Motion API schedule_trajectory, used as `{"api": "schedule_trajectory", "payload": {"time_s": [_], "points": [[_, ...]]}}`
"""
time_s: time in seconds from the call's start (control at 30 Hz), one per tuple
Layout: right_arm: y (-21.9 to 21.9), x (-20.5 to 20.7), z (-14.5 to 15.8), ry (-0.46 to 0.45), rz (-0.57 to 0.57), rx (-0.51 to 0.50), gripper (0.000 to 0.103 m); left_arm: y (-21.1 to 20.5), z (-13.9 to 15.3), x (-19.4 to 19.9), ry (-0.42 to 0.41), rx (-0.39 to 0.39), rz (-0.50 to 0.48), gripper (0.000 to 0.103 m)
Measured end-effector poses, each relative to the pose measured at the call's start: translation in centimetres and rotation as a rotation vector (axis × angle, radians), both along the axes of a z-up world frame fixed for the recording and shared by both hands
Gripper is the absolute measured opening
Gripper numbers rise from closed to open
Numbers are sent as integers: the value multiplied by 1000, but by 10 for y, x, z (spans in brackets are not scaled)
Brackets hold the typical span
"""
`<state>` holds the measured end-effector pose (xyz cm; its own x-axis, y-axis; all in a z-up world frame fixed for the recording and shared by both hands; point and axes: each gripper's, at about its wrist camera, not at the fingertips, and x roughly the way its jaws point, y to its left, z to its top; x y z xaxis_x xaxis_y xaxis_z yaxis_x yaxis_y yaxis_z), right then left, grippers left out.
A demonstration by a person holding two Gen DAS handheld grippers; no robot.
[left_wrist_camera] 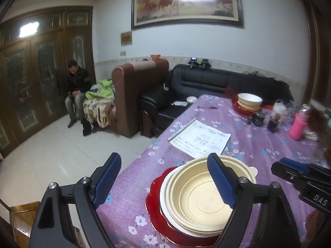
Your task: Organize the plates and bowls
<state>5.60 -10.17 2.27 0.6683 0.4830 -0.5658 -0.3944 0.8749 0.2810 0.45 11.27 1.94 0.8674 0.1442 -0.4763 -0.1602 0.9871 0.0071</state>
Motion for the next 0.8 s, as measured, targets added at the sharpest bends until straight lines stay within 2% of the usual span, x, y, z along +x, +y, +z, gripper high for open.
{"api": "schedule_trajectory", "payload": {"time_s": [0.2, 0.4, 0.57, 0.8], "points": [[-3, -2, -7, 11, 6, 10, 34, -10, 2, -2, -6, 12, 16, 102], [-4, -5, -9, 2, 16, 19, 34, -13, 8, -8, -25, 16, 53, 102], [-2, -7, -10, 3, 27, 25, 34, -20, 8, -12, -32, 66, 83, 102], [-1, -7, -11, -1, 30, 36, 34, -26, 7, -11, -14, 78, 65, 102]]}}
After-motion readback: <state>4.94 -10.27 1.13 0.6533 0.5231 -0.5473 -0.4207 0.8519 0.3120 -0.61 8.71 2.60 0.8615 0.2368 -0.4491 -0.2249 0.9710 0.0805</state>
